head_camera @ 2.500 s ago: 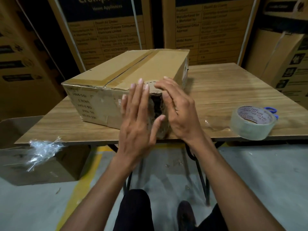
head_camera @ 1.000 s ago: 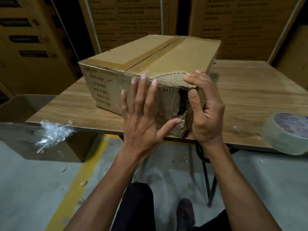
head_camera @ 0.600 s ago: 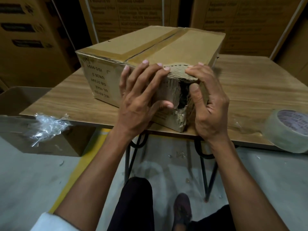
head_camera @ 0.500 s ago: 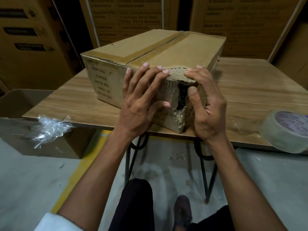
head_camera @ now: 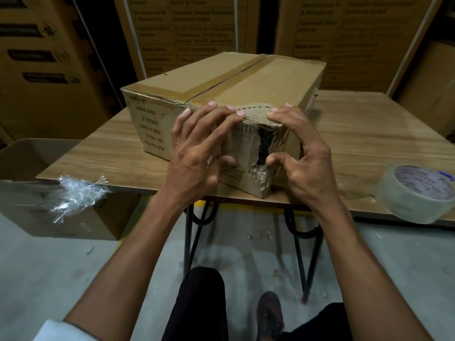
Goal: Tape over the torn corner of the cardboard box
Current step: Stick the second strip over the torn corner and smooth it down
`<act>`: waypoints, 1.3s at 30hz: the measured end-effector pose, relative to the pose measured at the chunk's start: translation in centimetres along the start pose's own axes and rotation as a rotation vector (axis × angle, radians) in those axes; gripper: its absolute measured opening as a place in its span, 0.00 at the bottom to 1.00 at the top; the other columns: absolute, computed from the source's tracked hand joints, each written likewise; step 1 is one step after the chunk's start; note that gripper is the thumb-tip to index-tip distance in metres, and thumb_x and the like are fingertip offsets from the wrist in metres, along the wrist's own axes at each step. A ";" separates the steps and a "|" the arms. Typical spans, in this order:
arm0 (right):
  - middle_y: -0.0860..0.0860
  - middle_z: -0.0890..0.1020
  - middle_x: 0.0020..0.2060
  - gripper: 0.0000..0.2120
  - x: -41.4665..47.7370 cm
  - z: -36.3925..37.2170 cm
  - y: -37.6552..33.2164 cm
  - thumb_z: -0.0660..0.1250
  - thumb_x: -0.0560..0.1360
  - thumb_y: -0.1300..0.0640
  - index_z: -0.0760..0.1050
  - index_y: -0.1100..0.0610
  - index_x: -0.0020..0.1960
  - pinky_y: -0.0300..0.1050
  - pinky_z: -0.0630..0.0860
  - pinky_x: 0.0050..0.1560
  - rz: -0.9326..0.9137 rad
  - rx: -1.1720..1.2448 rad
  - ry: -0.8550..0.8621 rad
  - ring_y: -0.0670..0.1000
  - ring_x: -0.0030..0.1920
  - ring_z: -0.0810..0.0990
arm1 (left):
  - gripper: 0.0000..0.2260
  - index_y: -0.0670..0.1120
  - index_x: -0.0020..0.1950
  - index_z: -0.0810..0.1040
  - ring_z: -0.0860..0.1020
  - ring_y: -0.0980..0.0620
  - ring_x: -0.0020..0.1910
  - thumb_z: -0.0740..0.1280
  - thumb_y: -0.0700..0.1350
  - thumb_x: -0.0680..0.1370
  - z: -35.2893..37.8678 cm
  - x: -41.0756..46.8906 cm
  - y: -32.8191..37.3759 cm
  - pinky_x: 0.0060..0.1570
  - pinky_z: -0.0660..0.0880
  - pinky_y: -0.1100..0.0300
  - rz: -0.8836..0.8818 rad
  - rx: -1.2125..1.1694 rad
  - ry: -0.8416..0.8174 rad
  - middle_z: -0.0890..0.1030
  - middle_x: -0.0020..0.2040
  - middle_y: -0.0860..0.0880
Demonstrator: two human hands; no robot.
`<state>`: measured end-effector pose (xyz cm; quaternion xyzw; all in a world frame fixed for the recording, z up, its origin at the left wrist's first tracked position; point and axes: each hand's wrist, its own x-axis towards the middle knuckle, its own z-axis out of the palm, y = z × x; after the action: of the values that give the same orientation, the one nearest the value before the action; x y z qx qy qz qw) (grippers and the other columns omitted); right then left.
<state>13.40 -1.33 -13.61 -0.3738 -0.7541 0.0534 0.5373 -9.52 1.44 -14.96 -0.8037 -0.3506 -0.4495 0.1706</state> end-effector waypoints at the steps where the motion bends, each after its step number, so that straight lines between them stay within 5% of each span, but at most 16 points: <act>1: 0.52 0.75 0.70 0.31 0.0 0.0 -0.1 0.73 0.69 0.72 0.73 0.57 0.69 0.35 0.61 0.75 0.010 -0.007 0.007 0.54 0.76 0.67 | 0.28 0.46 0.75 0.70 0.67 0.42 0.76 0.71 0.54 0.79 0.1 0.2 0.3 0.78 0.56 0.38 -0.012 -0.020 0.015 0.74 0.73 0.42; 6: 0.53 0.75 0.70 0.32 0.0 -0.2 -0.5 0.69 0.69 0.78 0.74 0.60 0.70 0.30 0.61 0.73 0.023 -0.026 -0.006 0.52 0.76 0.67 | 0.31 0.47 0.69 0.71 0.69 0.45 0.66 0.76 0.59 0.72 0.7 1.5 1.4 0.71 0.67 0.39 -0.047 -0.107 0.103 0.76 0.64 0.44; 10: 0.52 0.73 0.72 0.32 0.0 -0.4 0.1 0.70 0.70 0.76 0.72 0.59 0.71 0.33 0.58 0.76 0.007 -0.036 -0.031 0.50 0.77 0.64 | 0.29 0.48 0.69 0.71 0.68 0.44 0.65 0.77 0.50 0.72 1.0 1.5 0.7 0.71 0.61 0.66 -0.042 -0.150 0.101 0.70 0.65 0.49; 12: 0.52 0.74 0.71 0.33 0.2 -0.2 0.4 0.69 0.69 0.78 0.73 0.58 0.70 0.31 0.60 0.74 -0.002 -0.051 -0.014 0.51 0.76 0.65 | 0.27 0.48 0.69 0.70 0.68 0.44 0.65 0.76 0.48 0.72 0.8 1.5 0.7 0.70 0.58 0.71 -0.030 -0.142 0.095 0.70 0.65 0.49; 15: 0.51 0.73 0.72 0.33 0.2 -0.3 0.2 0.68 0.69 0.77 0.72 0.56 0.71 0.34 0.59 0.76 0.018 -0.026 -0.032 0.51 0.78 0.64 | 0.27 0.49 0.70 0.69 0.67 0.44 0.66 0.73 0.49 0.74 0.4 1.5 1.0 0.74 0.62 0.62 -0.030 -0.146 0.055 0.69 0.66 0.49; 17: 0.51 0.70 0.75 0.31 -0.2 -0.7 -0.1 0.73 0.72 0.64 0.69 0.56 0.73 0.44 0.57 0.79 0.026 0.017 -0.105 0.50 0.80 0.60 | 0.29 0.48 0.71 0.69 0.66 0.45 0.68 0.73 0.55 0.73 0.1 1.4 1.3 0.74 0.65 0.46 -0.047 -0.134 0.019 0.70 0.67 0.47; 20: 0.52 0.68 0.76 0.40 -0.3 -0.9 -0.2 0.80 0.67 0.50 0.68 0.56 0.74 0.53 0.57 0.80 0.026 -0.016 -0.158 0.50 0.80 0.58 | 0.39 0.46 0.71 0.67 0.67 0.42 0.70 0.75 0.66 0.70 0.6 1.3 1.9 0.76 0.62 0.38 -0.066 -0.073 0.005 0.73 0.67 0.39; 23: 0.52 0.70 0.75 0.40 -0.2 -0.6 0.2 0.82 0.66 0.60 0.68 0.55 0.73 0.54 0.59 0.79 0.016 -0.053 -0.113 0.53 0.80 0.60 | 0.43 0.46 0.74 0.65 0.69 0.38 0.73 0.75 0.70 0.69 1.5 0.7 2.0 0.79 0.57 0.37 -0.039 -0.040 0.011 0.69 0.71 0.41; 26: 0.53 0.70 0.74 0.39 0.1 -0.5 0.8 0.78 0.66 0.68 0.68 0.55 0.73 0.45 0.57 0.80 -0.026 -0.067 -0.088 0.54 0.79 0.61 | 0.44 0.48 0.75 0.63 0.64 0.41 0.75 0.75 0.69 0.69 1.2 0.7 1.2 0.79 0.57 0.37 -0.012 -0.073 -0.012 0.64 0.72 0.47; 30: 0.50 0.70 0.74 0.41 0.5 -0.8 1.1 0.71 0.65 0.78 0.68 0.52 0.73 0.44 0.58 0.79 -0.070 -0.132 -0.092 0.53 0.79 0.62 | 0.43 0.48 0.76 0.64 0.64 0.41 0.75 0.80 0.56 0.68 0.4 0.8 0.7 0.79 0.57 0.37 -0.010 -0.071 -0.073 0.65 0.73 0.46; 34: 0.51 0.74 0.72 0.23 0.3 -1.6 0.0 0.70 0.76 0.60 0.74 0.55 0.70 0.51 0.63 0.77 -0.001 0.044 -0.099 0.50 0.77 0.65 | 0.33 0.43 0.68 0.75 0.68 0.46 0.67 0.70 0.66 0.74 -0.1 1.7 2.2 0.69 0.69 0.40 -0.111 -0.166 -0.001 0.74 0.66 0.44; 36: 0.51 0.79 0.65 0.17 0.6 -1.0 -0.3 0.68 0.79 0.50 0.78 0.56 0.65 0.56 0.69 0.72 0.012 0.066 0.011 0.52 0.72 0.72 | 0.29 0.45 0.62 0.77 0.71 0.47 0.61 0.70 0.66 0.74 0.2 2.6 3.2 0.61 0.75 0.42 -0.225 -0.238 0.067 0.70 0.59 0.53; 39: 0.51 0.83 0.54 0.11 1.6 0.7 -0.2 0.70 0.77 0.49 0.81 0.55 0.55 0.62 0.76 0.59 0.044 0.096 0.217 0.55 0.61 0.79 | 0.20 0.46 0.54 0.77 0.74 0.45 0.56 0.75 0.59 0.74 1.1 3.3 3.8 0.53 0.78 0.40 -0.339 -0.341 0.169 0.64 0.52 0.63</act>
<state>12.51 -0.29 -12.54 -0.3676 -0.6798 0.0606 0.6317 -4.99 0.85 -12.58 -0.7102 -0.3840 -0.5898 -0.0165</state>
